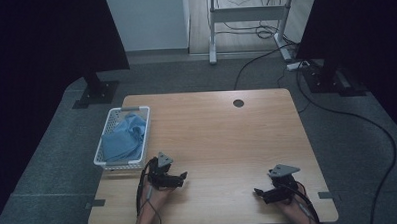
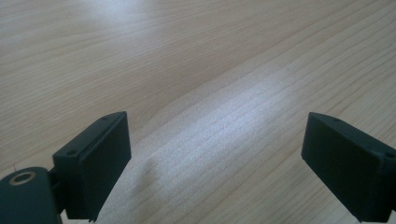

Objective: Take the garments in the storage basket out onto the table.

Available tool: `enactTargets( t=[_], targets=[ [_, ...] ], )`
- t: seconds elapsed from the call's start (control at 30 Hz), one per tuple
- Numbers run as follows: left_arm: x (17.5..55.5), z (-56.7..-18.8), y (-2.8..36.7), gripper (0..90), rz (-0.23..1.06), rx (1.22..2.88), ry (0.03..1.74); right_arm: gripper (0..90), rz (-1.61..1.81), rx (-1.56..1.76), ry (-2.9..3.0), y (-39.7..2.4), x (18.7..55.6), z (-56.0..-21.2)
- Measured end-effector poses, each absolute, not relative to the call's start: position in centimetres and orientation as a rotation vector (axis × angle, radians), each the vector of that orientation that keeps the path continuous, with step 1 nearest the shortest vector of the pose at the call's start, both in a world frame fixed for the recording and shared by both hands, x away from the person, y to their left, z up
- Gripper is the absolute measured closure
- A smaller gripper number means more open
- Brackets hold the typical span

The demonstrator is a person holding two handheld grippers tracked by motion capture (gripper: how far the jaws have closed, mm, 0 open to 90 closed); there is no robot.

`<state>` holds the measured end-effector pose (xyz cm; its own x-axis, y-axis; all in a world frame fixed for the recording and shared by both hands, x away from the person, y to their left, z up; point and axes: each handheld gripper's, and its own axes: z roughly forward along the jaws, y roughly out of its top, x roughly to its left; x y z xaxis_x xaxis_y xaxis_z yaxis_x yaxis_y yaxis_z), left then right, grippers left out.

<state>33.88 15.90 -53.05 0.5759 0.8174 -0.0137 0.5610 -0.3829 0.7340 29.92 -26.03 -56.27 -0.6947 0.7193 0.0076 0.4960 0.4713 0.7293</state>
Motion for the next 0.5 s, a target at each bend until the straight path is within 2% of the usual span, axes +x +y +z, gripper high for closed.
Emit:
enactTargets(
  t=[0.5],
  targets=[
    [34.9,-50.8,16.2,6.9,0.456,2.089,1.090,4.3,1.053,1.033,2.422,-26.0,29.9,-56.3]
  ],
)
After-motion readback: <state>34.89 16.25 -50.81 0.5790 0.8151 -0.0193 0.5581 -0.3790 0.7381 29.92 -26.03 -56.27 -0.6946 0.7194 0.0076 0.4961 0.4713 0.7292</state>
